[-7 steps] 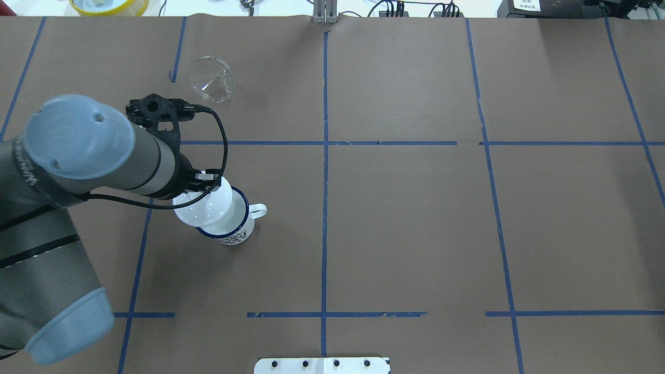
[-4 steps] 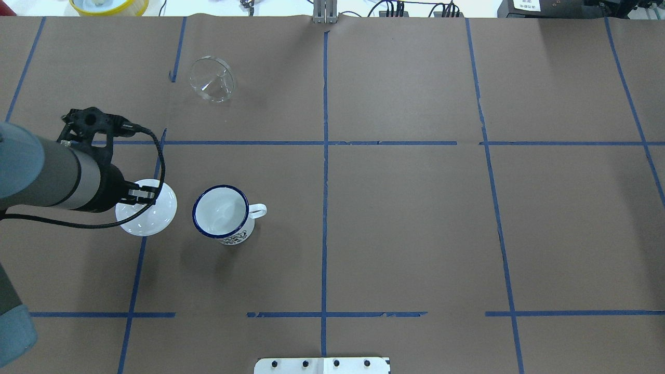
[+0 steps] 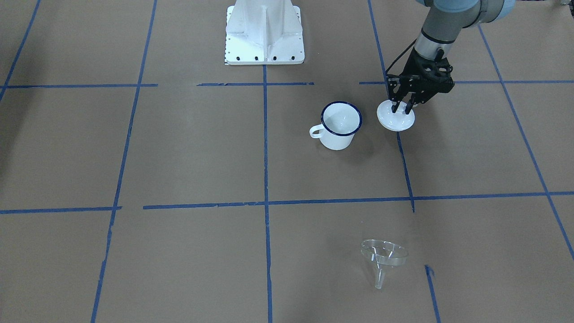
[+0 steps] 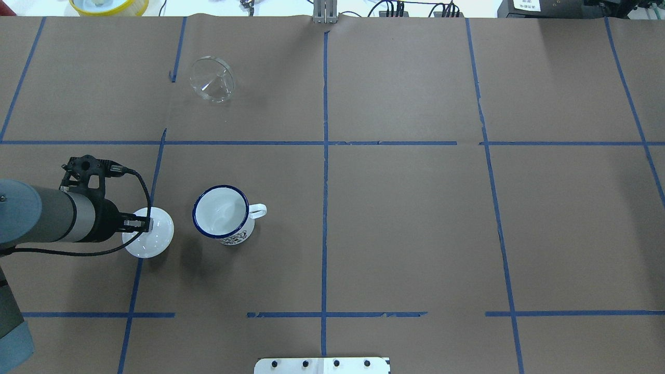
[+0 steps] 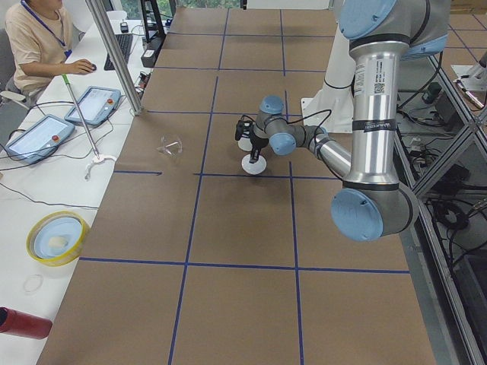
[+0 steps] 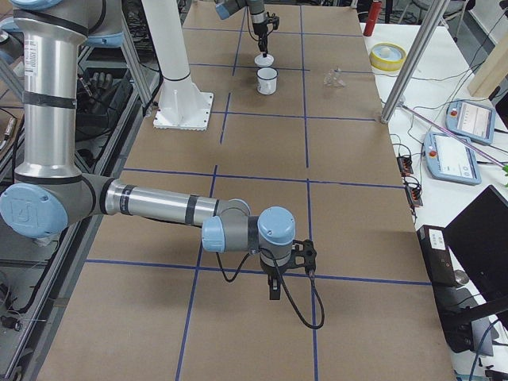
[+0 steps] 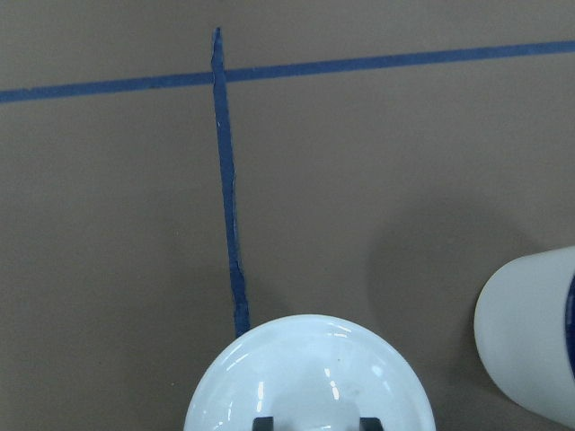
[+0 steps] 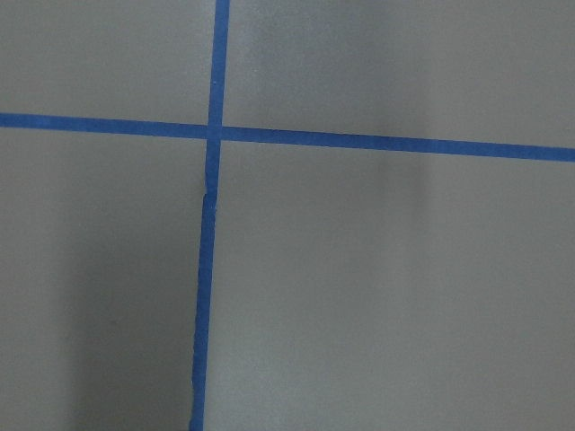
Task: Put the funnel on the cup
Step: 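Carry the lid beside the mug and set it on the table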
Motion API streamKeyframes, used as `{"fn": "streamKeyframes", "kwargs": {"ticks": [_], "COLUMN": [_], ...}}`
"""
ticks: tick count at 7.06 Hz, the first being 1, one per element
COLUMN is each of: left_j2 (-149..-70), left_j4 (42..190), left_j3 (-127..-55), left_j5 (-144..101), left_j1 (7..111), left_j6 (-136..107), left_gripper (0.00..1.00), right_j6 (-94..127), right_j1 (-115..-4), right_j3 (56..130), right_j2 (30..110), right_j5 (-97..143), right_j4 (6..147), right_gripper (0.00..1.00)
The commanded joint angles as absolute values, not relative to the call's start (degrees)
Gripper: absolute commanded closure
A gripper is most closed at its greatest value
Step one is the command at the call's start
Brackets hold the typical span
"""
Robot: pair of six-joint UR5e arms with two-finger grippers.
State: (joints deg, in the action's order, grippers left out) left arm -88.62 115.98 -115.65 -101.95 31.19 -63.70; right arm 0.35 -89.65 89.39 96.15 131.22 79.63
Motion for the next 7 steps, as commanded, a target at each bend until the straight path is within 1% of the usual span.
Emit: {"fn": "streamKeyframes", "kwargs": {"ticks": [1, 2, 3, 4, 5, 6, 7], "left_j2": [-89.9, -90.0, -90.3, -91.0, -91.1, -91.4, -96.6], "left_j4": [117.9, 117.9, 117.9, 117.8, 117.8, 117.9, 117.9], "left_j3": [-113.2, -112.9, -112.4, -112.7, -114.2, -117.2, -117.0], "left_j5": [-101.9, -101.8, -101.8, -101.8, -102.0, -102.6, -102.5], "left_j1": [29.3, 29.3, 29.3, 29.4, 30.3, 34.2, 40.1], "left_j6": [-65.0, -65.0, -65.0, -65.1, -64.8, -64.5, -67.3], "left_gripper": [1.00, 1.00, 0.52, 0.01, 0.00, 0.00, 0.00], "right_j6": [0.4, 0.4, 0.4, 0.4, 0.4, 0.4, 0.4], "right_j1": [-89.6, -89.6, -89.6, -89.6, -89.6, -89.6, -89.6], "right_j3": [89.4, 89.4, 89.4, 89.4, 89.4, 89.4, 89.4], "right_j2": [96.2, 96.2, 96.2, 96.2, 96.2, 96.2, 96.2], "right_j5": [131.2, 131.2, 131.2, 131.2, 131.2, 131.2, 131.2], "right_j4": [79.6, 79.6, 79.6, 79.6, 79.6, 79.6, 79.6], "right_gripper": [0.00, 0.00, 0.00, 0.00, 0.00, 0.00, 0.00]}}
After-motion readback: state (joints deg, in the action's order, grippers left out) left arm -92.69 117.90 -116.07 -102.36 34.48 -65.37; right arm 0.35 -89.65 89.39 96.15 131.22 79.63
